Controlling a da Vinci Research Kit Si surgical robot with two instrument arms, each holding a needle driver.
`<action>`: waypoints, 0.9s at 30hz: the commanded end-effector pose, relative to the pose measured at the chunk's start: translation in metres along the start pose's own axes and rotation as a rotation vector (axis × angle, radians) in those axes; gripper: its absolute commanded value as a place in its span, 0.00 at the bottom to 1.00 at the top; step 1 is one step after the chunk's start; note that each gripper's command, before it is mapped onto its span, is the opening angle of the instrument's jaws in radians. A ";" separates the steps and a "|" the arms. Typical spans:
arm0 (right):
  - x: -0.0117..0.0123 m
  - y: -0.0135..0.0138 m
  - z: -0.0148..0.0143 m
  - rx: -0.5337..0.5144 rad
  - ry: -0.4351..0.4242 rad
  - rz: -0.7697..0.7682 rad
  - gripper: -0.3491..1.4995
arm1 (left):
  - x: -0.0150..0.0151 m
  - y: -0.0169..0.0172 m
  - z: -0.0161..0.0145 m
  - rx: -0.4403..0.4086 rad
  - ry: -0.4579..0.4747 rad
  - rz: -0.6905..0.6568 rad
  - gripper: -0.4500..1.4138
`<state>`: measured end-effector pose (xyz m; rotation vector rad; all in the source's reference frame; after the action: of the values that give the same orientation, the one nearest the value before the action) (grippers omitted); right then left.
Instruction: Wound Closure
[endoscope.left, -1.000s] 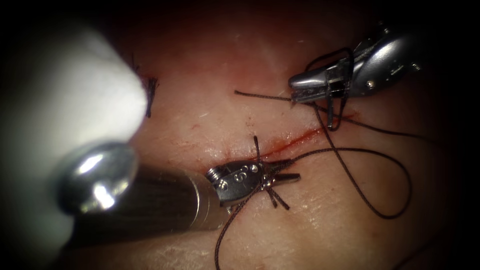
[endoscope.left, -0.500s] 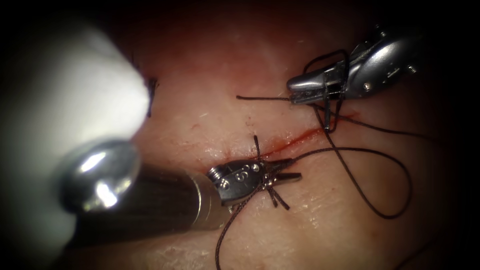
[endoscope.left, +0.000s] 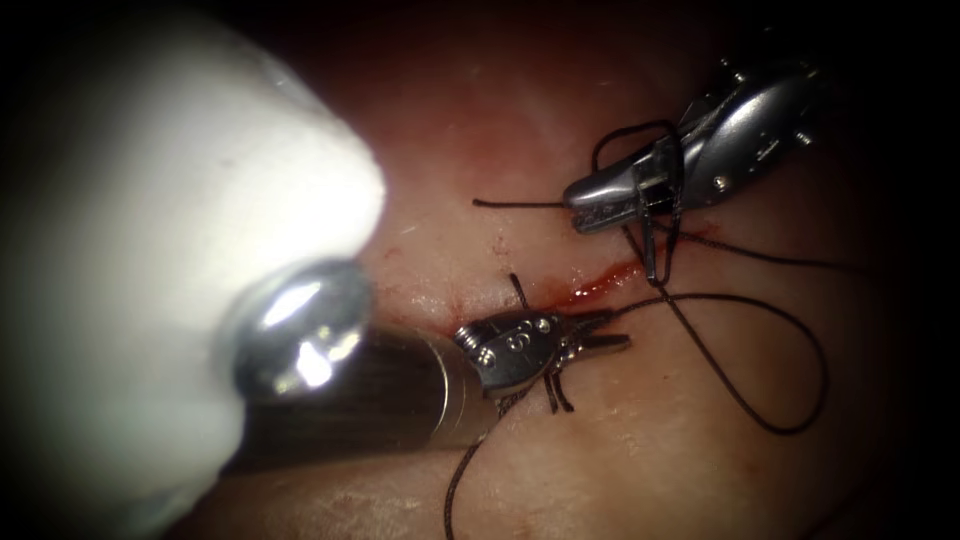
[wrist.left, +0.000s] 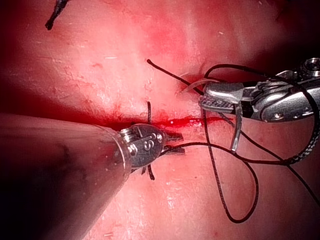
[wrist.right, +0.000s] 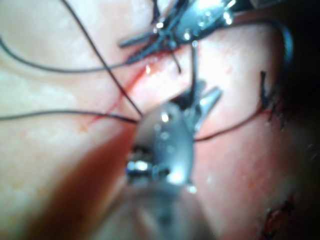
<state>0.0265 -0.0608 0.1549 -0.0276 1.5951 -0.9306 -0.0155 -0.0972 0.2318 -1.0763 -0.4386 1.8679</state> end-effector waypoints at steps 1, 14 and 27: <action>-0.0007 -0.0005 0.0007 0.001 0.007 0.012 0.00 | -0.0011 0.0005 0.0007 -0.002 -0.004 -0.006 0.35; -0.0028 -0.0029 0.0011 -0.038 0.173 0.182 0.00 | -0.0024 0.0010 -0.0003 -0.008 -0.006 -0.008 0.35; -0.0014 -0.0044 0.0045 0.169 0.251 0.167 0.00 | -0.0029 0.0008 -0.0013 -0.019 -0.010 -0.010 0.34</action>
<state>0.0279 -0.0648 0.1583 0.3451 1.7092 -0.9596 -0.0136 -0.0991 0.2315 -1.0776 -0.4640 1.8660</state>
